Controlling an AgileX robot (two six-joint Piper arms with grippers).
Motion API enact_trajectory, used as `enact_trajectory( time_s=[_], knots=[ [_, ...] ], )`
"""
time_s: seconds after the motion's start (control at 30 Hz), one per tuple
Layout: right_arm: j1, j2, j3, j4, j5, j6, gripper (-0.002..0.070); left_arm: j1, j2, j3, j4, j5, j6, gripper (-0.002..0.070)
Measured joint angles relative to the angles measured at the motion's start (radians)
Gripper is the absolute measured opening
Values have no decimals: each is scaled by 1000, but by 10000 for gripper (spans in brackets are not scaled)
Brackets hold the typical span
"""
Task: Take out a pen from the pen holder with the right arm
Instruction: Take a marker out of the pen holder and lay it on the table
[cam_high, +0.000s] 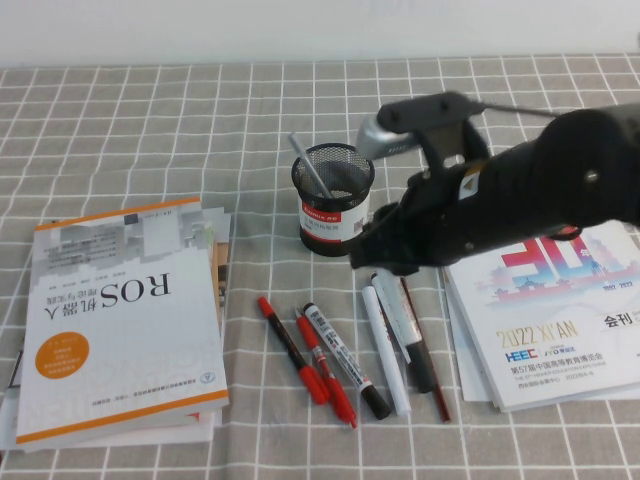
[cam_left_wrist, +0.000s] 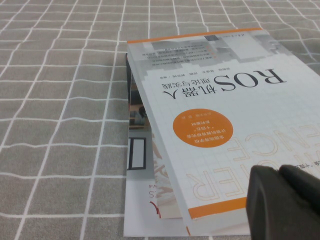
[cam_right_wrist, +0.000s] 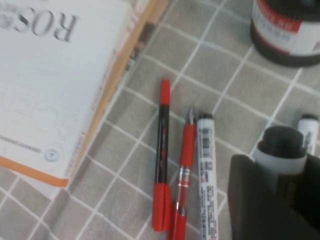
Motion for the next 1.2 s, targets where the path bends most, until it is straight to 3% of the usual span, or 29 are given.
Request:
enact_trajectory(
  time_s=[0.53,1.2],
  knots=[
    [2,298,-115,89,-39,0,120,0,0,0,0,0,0,-3],
    [-13,392,-164,87,-29,-26,120,0,0,0,0,0,0,-3]
  ],
)
